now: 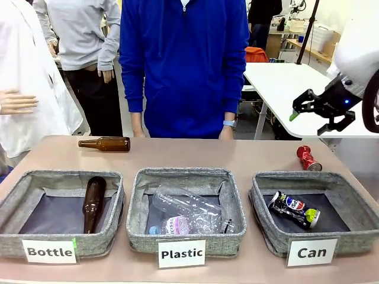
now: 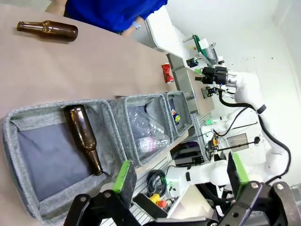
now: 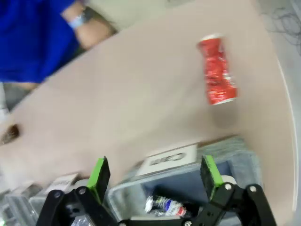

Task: Sort the can waste into the basket.
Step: Pick up the can waste from the table and place it in the right Fabric basket.

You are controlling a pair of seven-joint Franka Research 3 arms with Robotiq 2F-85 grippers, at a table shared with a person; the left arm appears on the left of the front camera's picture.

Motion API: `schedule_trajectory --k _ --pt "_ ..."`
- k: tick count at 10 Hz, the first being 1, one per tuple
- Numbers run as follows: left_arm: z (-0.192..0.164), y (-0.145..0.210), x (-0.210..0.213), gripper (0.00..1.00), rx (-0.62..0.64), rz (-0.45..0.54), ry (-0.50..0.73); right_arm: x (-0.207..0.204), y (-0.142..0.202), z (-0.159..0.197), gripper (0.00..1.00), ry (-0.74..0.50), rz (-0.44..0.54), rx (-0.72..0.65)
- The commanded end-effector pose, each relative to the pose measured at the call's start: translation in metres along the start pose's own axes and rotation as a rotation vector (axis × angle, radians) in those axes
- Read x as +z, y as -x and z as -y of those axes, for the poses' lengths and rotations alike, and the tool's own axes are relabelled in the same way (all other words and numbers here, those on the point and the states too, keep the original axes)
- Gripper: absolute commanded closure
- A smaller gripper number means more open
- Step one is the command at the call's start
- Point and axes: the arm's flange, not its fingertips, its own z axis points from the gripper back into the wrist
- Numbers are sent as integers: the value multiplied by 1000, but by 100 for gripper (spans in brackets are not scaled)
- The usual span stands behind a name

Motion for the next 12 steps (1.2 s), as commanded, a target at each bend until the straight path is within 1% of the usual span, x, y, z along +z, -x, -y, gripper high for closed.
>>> schedule_trajectory --k 1,2,3,4,5,6,7,8,9,11,12 --pt "1 2 3 0 -2 -6 8 16 -4 -10 0 292 -32 -90" --pt "1 2 3 0 -2 -6 8 28 -3 -12 0 30 38 -92" --pt "1 2 3 0 -2 -6 8 0 -2 9 0 140 27 -38" --pt "1 2 3 0 -2 -6 8 0 -2 9 0 140 27 -38" --pt "1 2 3 0 -2 -6 8 12 -4 9 0 146 41 -67" --pt "1 2 3 0 -2 -6 8 6 -7 3 0 275 61 -9" --pt "1 2 3 0 -2 -6 8 -9 -25 4 0 328 -17 45" --pt "1 2 3 0 -2 -6 8 -21 -52 13 0 319 -123 166" --pt "1 2 3 0 -2 -6 8 -33 -69 21 0 326 -153 207" --pt "1 2 3 0 -2 -6 8 -67 -98 35 0 369 -188 216" --pt "1 2 3 0 -2 -6 8 -83 -109 40 0 353 -210 217"
